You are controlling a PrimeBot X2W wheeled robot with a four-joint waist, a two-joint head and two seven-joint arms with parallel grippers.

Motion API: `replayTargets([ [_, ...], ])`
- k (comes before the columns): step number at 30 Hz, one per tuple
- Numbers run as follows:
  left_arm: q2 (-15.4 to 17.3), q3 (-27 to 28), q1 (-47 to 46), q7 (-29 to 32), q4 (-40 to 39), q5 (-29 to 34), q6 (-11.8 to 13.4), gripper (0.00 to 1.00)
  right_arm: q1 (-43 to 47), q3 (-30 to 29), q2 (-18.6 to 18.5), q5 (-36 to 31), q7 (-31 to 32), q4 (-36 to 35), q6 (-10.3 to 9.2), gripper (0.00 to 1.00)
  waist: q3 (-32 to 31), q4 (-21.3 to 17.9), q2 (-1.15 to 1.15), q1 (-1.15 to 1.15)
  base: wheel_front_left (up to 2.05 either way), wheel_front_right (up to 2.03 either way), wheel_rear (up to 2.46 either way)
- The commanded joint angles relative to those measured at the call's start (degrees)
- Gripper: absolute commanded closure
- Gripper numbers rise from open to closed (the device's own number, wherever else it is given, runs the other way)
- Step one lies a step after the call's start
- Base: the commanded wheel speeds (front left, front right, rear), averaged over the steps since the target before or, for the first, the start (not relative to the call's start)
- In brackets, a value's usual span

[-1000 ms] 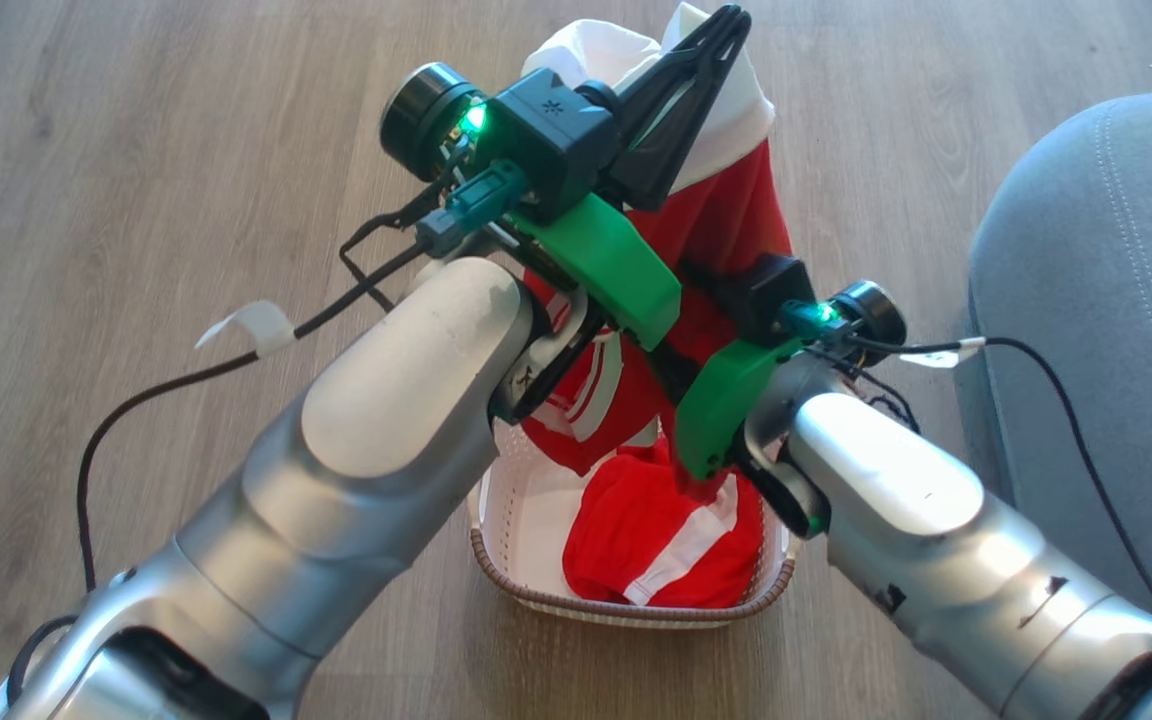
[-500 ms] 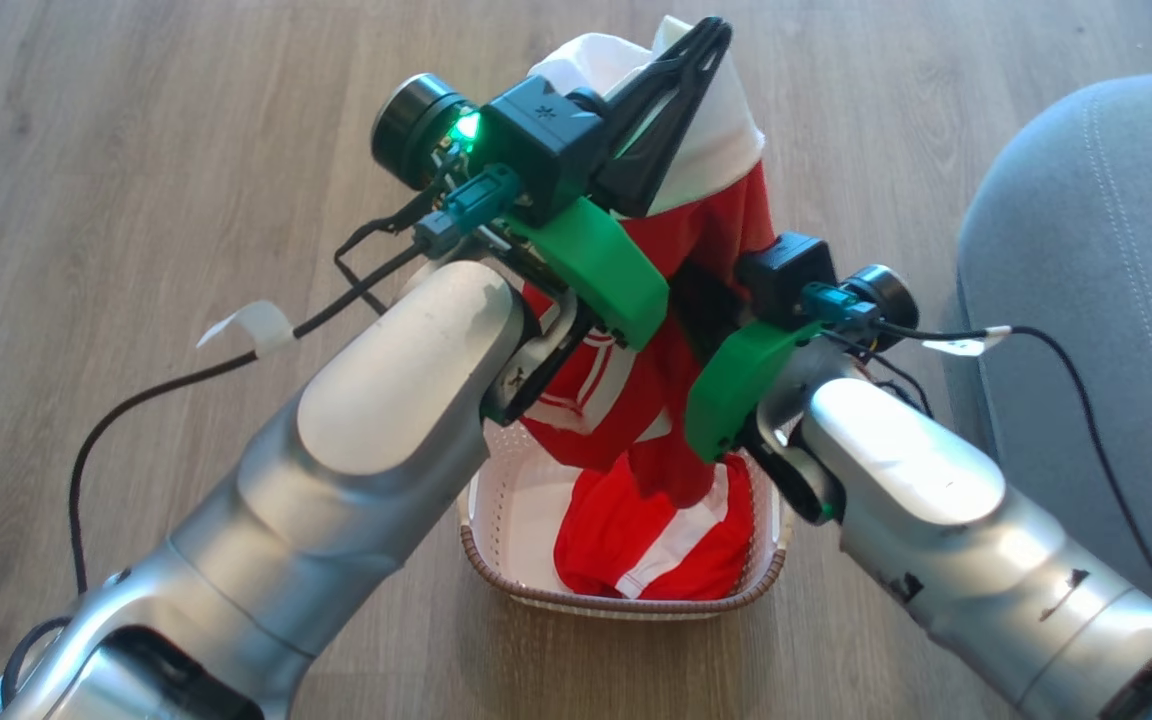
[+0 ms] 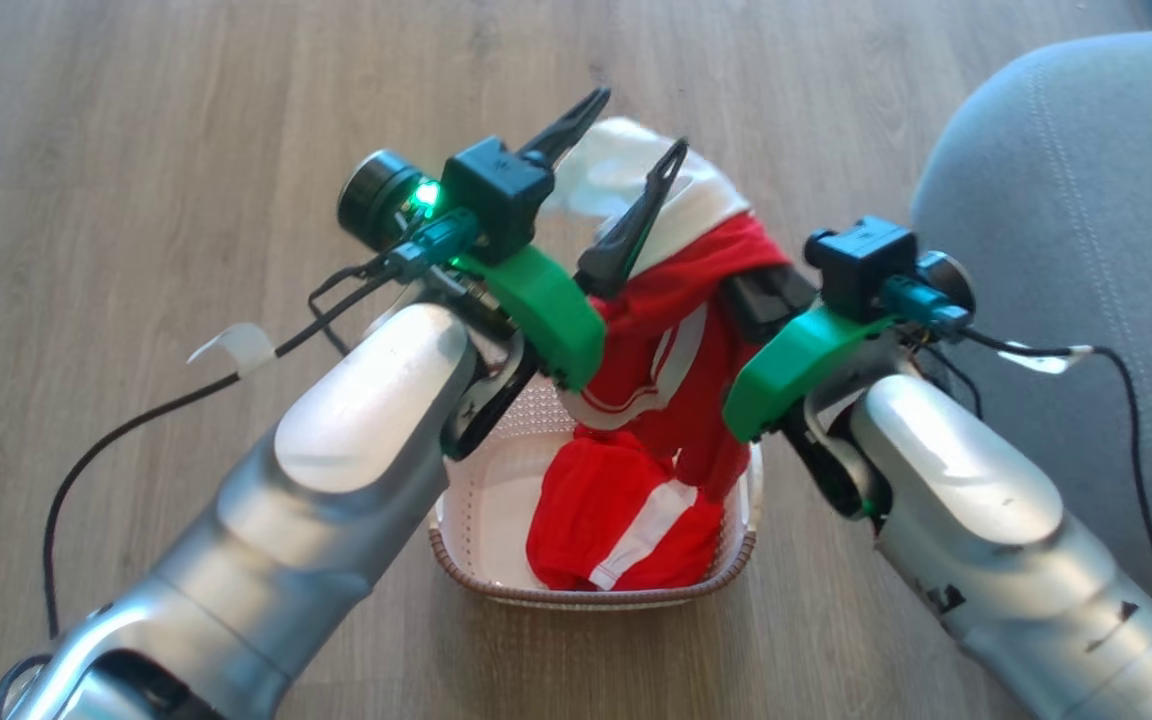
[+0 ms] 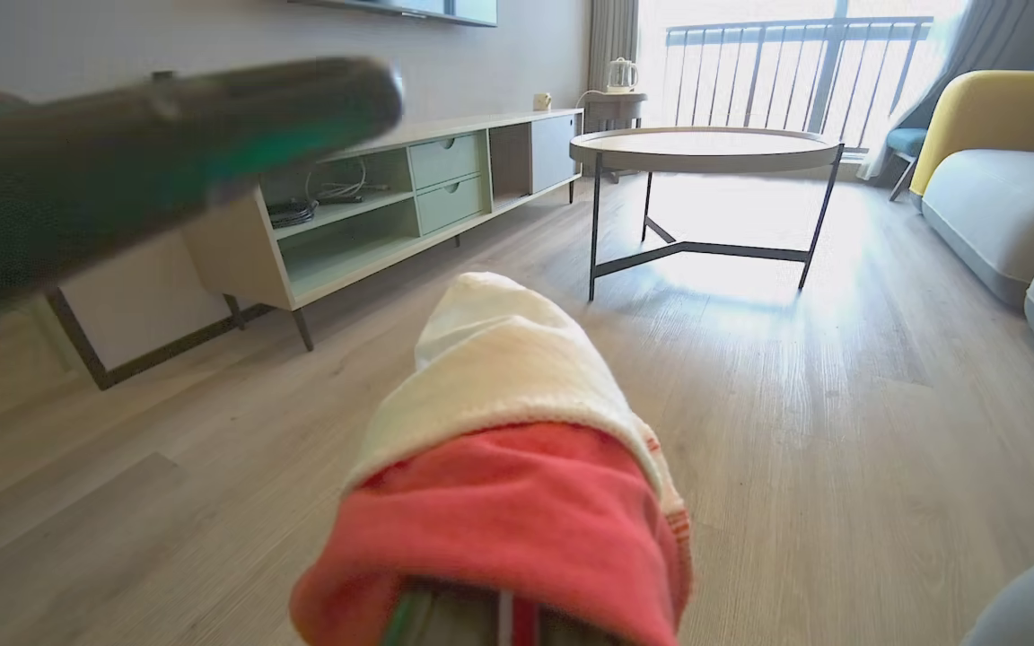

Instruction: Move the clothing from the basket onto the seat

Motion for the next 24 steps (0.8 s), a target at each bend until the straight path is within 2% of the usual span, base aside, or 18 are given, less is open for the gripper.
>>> replayTargets([
  [1, 1.6, 1.6, -1.6, -0.3, -0.8, -0.1, -0.4, 0.00, 0.6, -1.3, -0.1, -0.9, -0.3, -2.8, 0.41, 1.00, 0.1, -1.0, 0.00, 0.00, 0.00, 0.00, 0.00],
  [11, 2.9, 2.4, 2.4, -0.3, 1.6, 1.1, -1.8, 0.00, 4.5, -7.4, -1.7, -3.5, -0.3, -8.3, 0.41, 1.00, 0.2, -7.2, 0.00, 0.00, 0.00, 0.00, 0.00],
  [24, 4.0, 4.9, 8.1, -0.3, 1.1, 2.3, -2.9, 0.00, 7.6, -11.7, -1.9, -4.5, -0.3, -13.4, 0.41, 1.00, -0.9, -17.8, 0.00, 0.00, 0.00, 0.00, 0.00],
])
